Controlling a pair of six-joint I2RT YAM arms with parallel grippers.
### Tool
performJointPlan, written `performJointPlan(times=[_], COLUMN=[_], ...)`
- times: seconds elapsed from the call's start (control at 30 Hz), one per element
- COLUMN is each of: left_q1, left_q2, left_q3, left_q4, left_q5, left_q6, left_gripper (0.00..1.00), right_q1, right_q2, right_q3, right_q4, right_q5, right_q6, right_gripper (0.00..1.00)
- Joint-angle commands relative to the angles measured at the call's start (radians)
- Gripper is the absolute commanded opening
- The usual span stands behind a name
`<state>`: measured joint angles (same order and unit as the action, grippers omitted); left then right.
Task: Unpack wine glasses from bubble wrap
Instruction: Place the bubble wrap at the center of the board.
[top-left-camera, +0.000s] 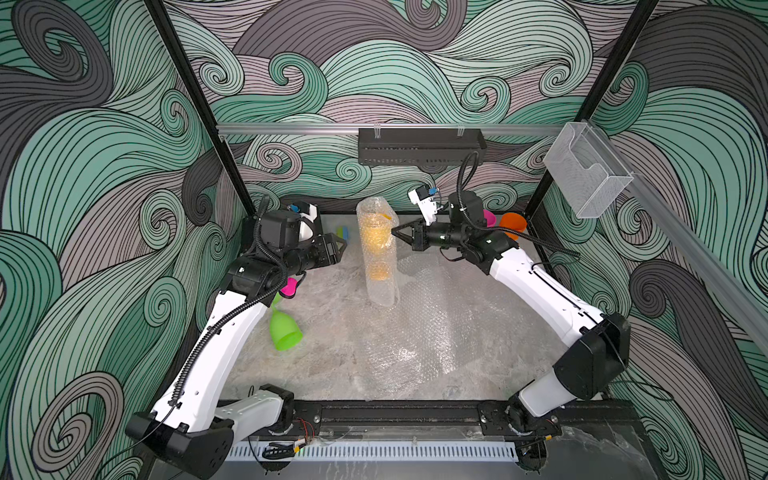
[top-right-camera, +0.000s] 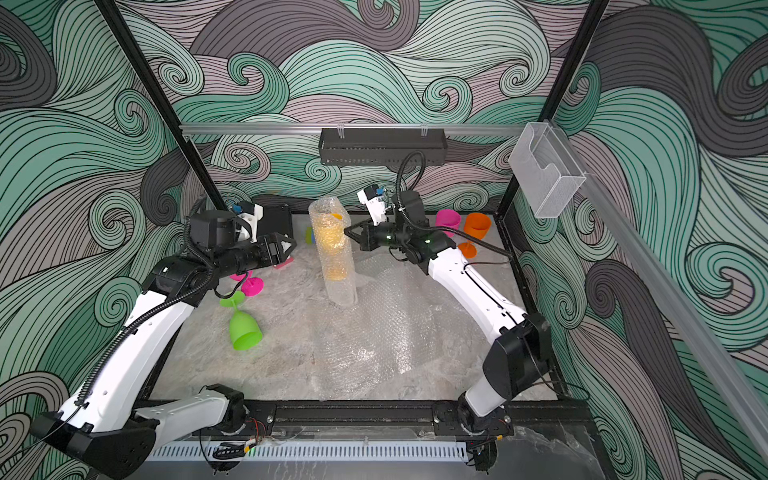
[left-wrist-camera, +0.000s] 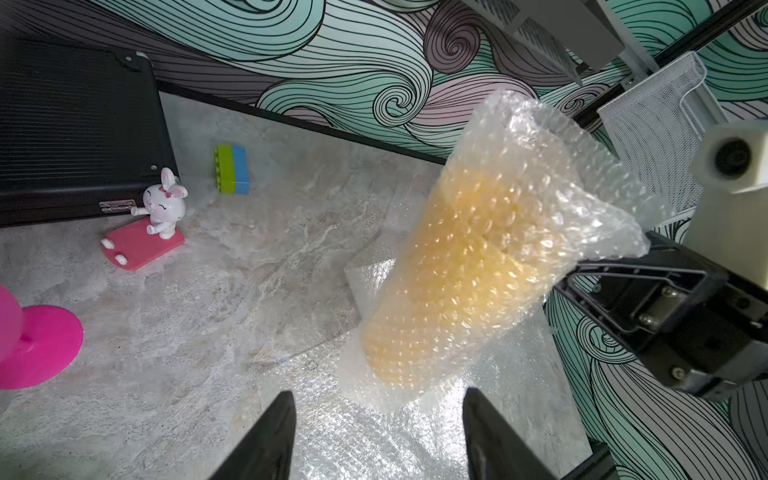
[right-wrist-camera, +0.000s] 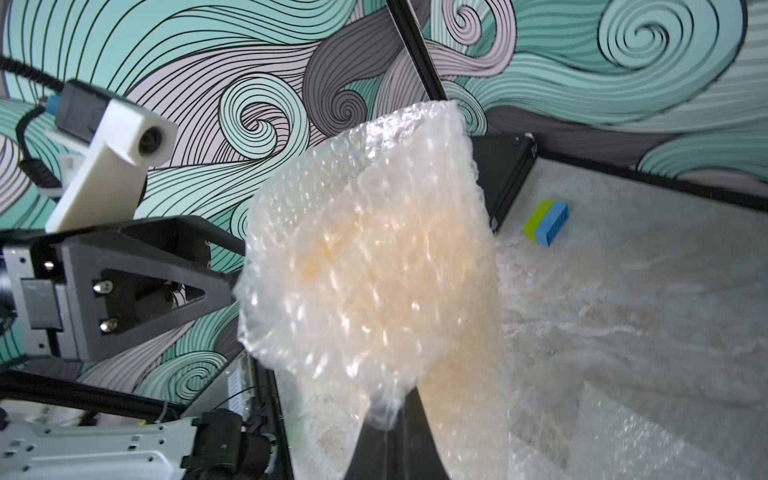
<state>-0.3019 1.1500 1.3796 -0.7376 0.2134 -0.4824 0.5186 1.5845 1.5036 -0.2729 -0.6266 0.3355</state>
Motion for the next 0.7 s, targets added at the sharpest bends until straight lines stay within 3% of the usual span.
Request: performJointPlan(times=[0.0,0.4,0.67], left_q1=[0.007,-0.002,-0.029], left_q2=[-0.010,0.015,0.083], left_q3=[-0.022,-0.240,-0.343], left_q4=[0.047,0.145,0.150], left_q5=[0.048,0.145,0.170], left_q6=[-0.016,-0.102,-0.137], left_gripper=[0.62,0.62,0.62], right_q1=[0.000,0.037,0.041], right_q2=[0.019,0.208,0.290], right_q3=[-0.007,-0.148,-0.157], right_q4=[-0.157,-0.045,-0.052], right_q5=[-0.063,-0.179,-0.089], right_q6=[0.135,0.292,0.254], right_gripper=[0.00,0.00,0.00])
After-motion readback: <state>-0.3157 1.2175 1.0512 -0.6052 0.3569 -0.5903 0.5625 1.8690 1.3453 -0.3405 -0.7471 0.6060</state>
